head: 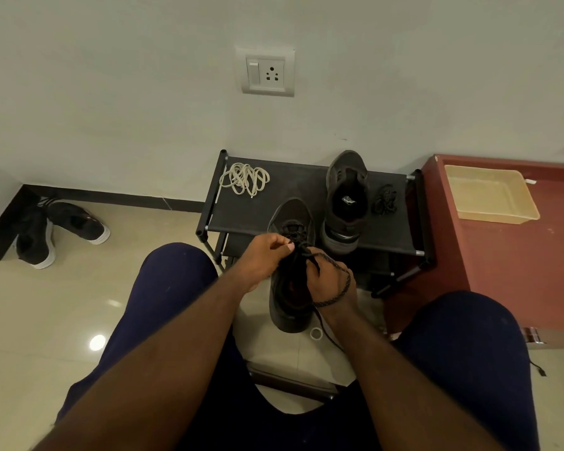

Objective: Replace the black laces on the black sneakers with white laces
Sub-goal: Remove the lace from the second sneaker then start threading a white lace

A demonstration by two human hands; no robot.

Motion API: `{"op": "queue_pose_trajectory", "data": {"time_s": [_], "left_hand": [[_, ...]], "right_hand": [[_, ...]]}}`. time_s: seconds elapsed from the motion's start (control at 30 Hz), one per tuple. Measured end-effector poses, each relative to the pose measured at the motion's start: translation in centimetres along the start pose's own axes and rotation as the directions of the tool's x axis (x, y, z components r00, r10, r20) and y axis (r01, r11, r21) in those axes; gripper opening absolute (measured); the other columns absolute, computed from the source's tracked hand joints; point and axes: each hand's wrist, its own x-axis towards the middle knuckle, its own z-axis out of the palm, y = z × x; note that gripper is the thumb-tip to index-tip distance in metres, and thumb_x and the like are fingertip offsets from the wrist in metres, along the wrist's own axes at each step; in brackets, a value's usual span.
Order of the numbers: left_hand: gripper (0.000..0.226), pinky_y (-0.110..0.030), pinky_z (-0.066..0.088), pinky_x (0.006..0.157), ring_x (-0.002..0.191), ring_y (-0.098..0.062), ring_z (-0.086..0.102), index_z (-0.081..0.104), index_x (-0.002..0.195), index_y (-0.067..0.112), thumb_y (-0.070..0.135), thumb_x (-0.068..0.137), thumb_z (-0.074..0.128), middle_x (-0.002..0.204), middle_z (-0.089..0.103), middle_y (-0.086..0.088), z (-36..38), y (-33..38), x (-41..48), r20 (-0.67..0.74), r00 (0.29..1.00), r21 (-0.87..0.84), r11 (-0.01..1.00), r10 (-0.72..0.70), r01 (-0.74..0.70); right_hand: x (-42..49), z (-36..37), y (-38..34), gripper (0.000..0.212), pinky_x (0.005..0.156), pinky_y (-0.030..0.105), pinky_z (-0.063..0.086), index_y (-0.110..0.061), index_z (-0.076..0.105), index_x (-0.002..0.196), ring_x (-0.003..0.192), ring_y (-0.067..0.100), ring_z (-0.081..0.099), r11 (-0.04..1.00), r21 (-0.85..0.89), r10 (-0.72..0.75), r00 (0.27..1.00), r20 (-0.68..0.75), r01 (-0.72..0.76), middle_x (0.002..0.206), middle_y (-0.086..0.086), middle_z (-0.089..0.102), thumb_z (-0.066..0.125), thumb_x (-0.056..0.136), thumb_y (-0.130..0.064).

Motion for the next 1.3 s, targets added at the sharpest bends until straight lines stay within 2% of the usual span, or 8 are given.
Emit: {"op": "queue_pose_trajectory", "data": {"time_s": [0.1,0.23,0.3,0.5,0.83,0.9,1.03,1.3], "left_hand": [[0.011,-0.028,0.050,0.075,0.076,-0.012,0.059,0.066,0.096,0.005,0.014,0.097,0.060,0.083,0.066,-0.006,0.2,-0.2,0.4,-0.082,0.995,0.093,0.995,0.051,-0.044],[0.007,-0.030,0.051,0.072,0.066,-0.011,0.055,0.060,0.098,0.017,0.012,0.097,0.055,0.074,0.059,-0.001,-0.2,0.5,0.6,-0.076,0.980,-0.319,0.935,-0.186,0.153],[0.006,-0.031,0.052,0.071,0.071,-0.012,0.059,0.060,0.101,0.017,0.015,0.096,0.058,0.080,0.061,-0.002,-0.2,0.5,0.7,-0.111,0.972,-0.369,0.916,-0.209,0.155],[0.024,-0.032,0.053,0.080,0.099,-0.015,0.064,0.066,0.106,0.013,0.030,0.089,0.070,0.104,0.069,-0.002,-0.9,0.2,0.2,-0.061,0.984,-0.157,0.975,-0.167,0.156],[0.015,-0.036,0.056,0.076,0.081,-0.026,0.067,0.071,0.091,0.006,0.019,0.093,0.066,0.088,0.071,-0.014,0.2,-0.6,-0.1,-0.084,0.996,0.204,0.979,0.000,0.017],[0.018,-0.030,0.050,0.068,0.076,-0.019,0.060,0.068,0.094,0.003,0.019,0.096,0.062,0.084,0.067,-0.013,0.4,-0.1,-0.2,-0.105,0.994,0.181,0.983,0.009,0.010],[0.013,-0.028,0.053,0.074,0.081,-0.012,0.062,0.065,0.092,0.009,0.017,0.099,0.057,0.085,0.065,-0.005,-0.1,1.8,-0.3,-0.167,0.982,-0.297,0.954,-0.084,0.031],[0.023,-0.027,0.054,0.073,0.089,-0.014,0.068,0.070,0.104,0.010,0.028,0.090,0.071,0.098,0.073,-0.005,0.4,0.1,-0.8,-0.065,0.998,0.025,0.999,-0.023,0.024]], "right_hand": [[-0.2,-0.1,0.1,0.033,0.081,0.032,0.049,-0.022,0.060,0.132,0.097,0.027,0.066,1.000,-0.019,0.003,1.000,0.001,-0.003,0.109,0.006,0.072,0.042,0.104,-0.025],[-0.2,0.0,0.2,0.037,0.081,0.037,0.055,-0.033,0.055,0.137,0.094,0.026,0.067,0.999,0.009,0.040,0.997,0.059,-0.041,0.104,0.004,0.073,0.048,0.102,-0.028],[-0.4,0.1,0.2,0.041,0.084,0.038,0.055,-0.035,0.051,0.140,0.098,0.025,0.067,0.999,0.010,0.047,0.995,0.085,-0.048,0.106,0.002,0.073,0.050,0.100,-0.029],[-0.5,0.2,0.2,0.040,0.083,0.039,0.056,-0.036,0.052,0.137,0.095,0.024,0.068,0.999,0.032,0.036,0.998,0.046,-0.037,0.104,-0.001,0.073,0.053,0.097,-0.032],[-0.5,-0.4,0.7,0.039,0.087,0.040,0.053,-0.032,0.052,0.140,0.101,0.027,0.066,1.000,0.023,0.005,0.999,0.048,-0.007,0.111,0.003,0.072,0.049,0.101,-0.031],[-0.4,-0.2,0.8,0.038,0.088,0.041,0.054,-0.034,0.053,0.138,0.101,0.027,0.066,0.999,0.044,0.021,0.999,0.049,-0.023,0.111,0.002,0.072,0.049,0.100,-0.032],[0.0,0.2,0.8,0.036,0.085,0.041,0.057,-0.035,0.057,0.136,0.099,0.022,0.068,0.992,0.102,0.079,0.997,-0.003,-0.078,0.108,-0.001,0.073,0.050,0.101,-0.031],[0.1,0.4,0.8,0.035,0.086,0.040,0.056,-0.032,0.061,0.134,0.102,0.022,0.068,0.991,0.115,0.066,0.998,-0.015,-0.064,0.113,-0.002,0.073,0.054,0.099,-0.030]]}}
